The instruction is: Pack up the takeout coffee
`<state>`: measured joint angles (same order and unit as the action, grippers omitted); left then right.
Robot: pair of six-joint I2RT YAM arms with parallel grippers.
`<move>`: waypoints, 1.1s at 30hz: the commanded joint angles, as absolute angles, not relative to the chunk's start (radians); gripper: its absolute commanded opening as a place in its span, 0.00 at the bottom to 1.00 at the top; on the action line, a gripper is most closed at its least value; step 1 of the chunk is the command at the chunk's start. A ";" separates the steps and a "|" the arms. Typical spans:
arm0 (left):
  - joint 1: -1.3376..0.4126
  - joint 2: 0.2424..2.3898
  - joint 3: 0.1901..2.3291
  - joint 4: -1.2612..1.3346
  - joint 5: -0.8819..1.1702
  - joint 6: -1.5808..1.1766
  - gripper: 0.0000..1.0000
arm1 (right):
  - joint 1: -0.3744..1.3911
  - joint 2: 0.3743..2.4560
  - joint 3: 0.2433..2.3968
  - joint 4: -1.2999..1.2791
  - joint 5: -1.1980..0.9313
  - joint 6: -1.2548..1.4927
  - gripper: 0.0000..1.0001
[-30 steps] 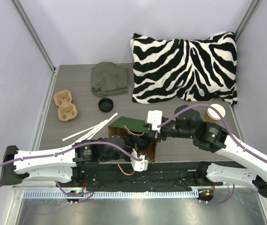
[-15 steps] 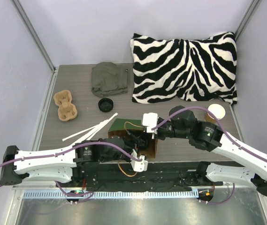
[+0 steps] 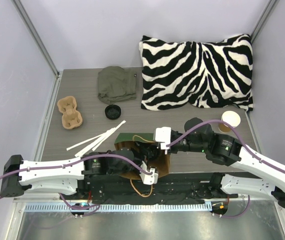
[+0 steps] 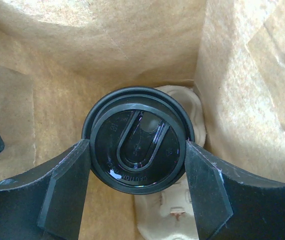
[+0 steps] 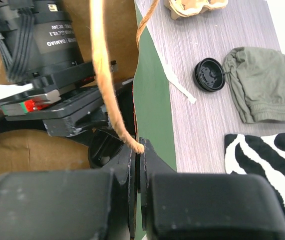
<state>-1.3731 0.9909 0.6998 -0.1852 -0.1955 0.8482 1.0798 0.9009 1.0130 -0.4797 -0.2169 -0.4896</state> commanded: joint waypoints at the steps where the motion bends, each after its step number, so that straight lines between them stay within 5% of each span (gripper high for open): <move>1: -1.367 0.994 0.687 -0.112 -0.210 0.848 0.02 | 1.117 0.877 1.020 -0.405 -0.229 -0.520 0.01; 33: -1.293 1.026 0.632 0.018 -0.132 0.816 0.00 | 1.141 0.870 1.009 -0.388 -0.275 -0.449 0.01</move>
